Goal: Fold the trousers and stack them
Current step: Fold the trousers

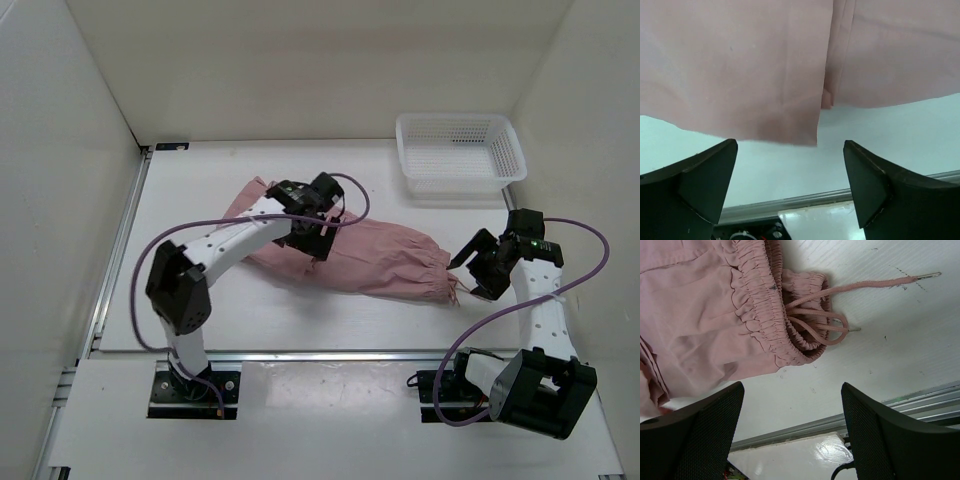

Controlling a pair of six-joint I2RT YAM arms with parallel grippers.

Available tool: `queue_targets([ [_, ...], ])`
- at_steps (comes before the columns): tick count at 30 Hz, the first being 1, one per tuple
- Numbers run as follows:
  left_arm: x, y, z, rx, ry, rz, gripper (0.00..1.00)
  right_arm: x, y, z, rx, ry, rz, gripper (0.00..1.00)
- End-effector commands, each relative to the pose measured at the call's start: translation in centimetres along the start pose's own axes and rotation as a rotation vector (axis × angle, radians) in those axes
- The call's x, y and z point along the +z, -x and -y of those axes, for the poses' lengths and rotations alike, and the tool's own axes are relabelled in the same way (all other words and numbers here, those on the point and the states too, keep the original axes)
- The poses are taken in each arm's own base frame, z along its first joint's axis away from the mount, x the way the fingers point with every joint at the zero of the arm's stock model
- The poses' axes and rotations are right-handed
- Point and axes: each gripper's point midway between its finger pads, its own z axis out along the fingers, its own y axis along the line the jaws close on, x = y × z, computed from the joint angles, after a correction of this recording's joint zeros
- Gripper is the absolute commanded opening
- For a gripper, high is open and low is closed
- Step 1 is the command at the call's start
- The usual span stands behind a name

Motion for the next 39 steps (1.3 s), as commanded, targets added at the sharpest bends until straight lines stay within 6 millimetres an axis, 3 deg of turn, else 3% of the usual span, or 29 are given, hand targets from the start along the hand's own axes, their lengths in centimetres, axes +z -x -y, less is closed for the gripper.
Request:
queue_targets([
  [1, 2.0, -2.2, 2.0, 0.051, -0.002, -0.088, 1.0, -0.1, 0.3, -0.4, -0.014, 0.028, 0.013, 0.83],
  [3, 0.9, -1.2, 1.4, 0.05, 0.047, -0.054, 1.0, -0.1, 0.3, -0.4, -0.014, 0.028, 0.013, 0.83],
  [6, -1.8, 1.5, 1.7, 0.017, 0.007, 0.046, 1.0, -0.1, 0.3, -0.4, -0.014, 0.028, 0.013, 0.83],
  [9, -3.0, 4.4, 2.5, 0.001, -0.024, 0.125, 0.97, 0.1, -0.1, -0.4, -0.012, 0.031, 0.001, 0.83],
  [11, -1.2, 4.8, 3.1, 0.015, 0.004, 0.083, 0.96, -0.1, 0.0, -0.4, -0.014, 0.036, 0.009, 0.83],
  [12, -1.5, 6.6, 3.0, -0.028, 0.032, 0.126, 0.93, -0.1, 0.0, -0.4, -0.014, 0.036, 0.009, 0.83],
  [13, 0.6, 7.0, 3.2, -0.043, 0.059, 0.102, 0.84, -0.2, -0.1, -0.6, -0.016, 0.048, 0.012, 0.83],
  [15, 1.3, 8.9, 2.9, -0.114, 0.069, 0.122, 0.61, -0.2, -0.3, -0.5, -0.016, 0.048, 0.012, 0.83],
  [16, 2.1, 9.4, 2.8, -0.146, 0.074, 0.121, 0.55, -0.2, -0.3, -0.5, -0.016, 0.048, 0.012, 0.83],
  [17, 3.9, 9.6, 2.7, -0.167, 0.09, 0.097, 0.55, -0.5, -0.5, -0.4, -0.017, 0.049, 0.013, 0.83],
  [18, 4.4, 10.0, 2.5, -0.195, 0.086, 0.096, 0.6, -0.5, -0.5, -0.4, -0.017, 0.049, 0.013, 0.83],
  [20, 5.8, 10.8, 2.5, -0.252, 0.066, 0.1, 0.85, -0.7, -0.7, -0.5, -0.017, 0.057, 0.009, 0.83],
  [21, 6.4, 11.1, 2.1, -0.274, 0.071, 0.1, 0.91, -0.8, -0.7, -0.6, -0.019, 0.061, 0.017, 0.83],
  [22, 6.6, 11.9, 2.1, -0.298, 0.057, 0.115, 0.91, -0.8, -0.7, -0.6, -0.019, 0.061, 0.017, 0.83],
  [28, 9.7, 11.1, 2.2, -0.293, 0.108, 0.072, 0.84, -0.8, -0.7, -0.2, -0.027, 0.045, 0.016, 0.83],
  [31, 10.4, 11.2, 1.8, -0.301, 0.113, 0.07, 0.66, -0.8, -0.7, -0.2, -0.027, 0.045, 0.016, 0.83],
  [33, 10.0, 11.4, 1.6, -0.303, 0.118, 0.082, 0.31, -0.8, -0.7, -0.2, -0.027, 0.045, 0.016, 0.83],
  [35, 8.8, 11.9, 1.1, -0.322, 0.131, 0.111, 0.1, -0.8, -0.7, -0.2, -0.027, 0.045, 0.016, 0.83],
  [39, 3.5, 13.7, 0.1, -0.363, 0.088, 0.228, 0.1, -0.7, -0.8, -0.2, -0.025, 0.04, 0.008, 0.83],
])
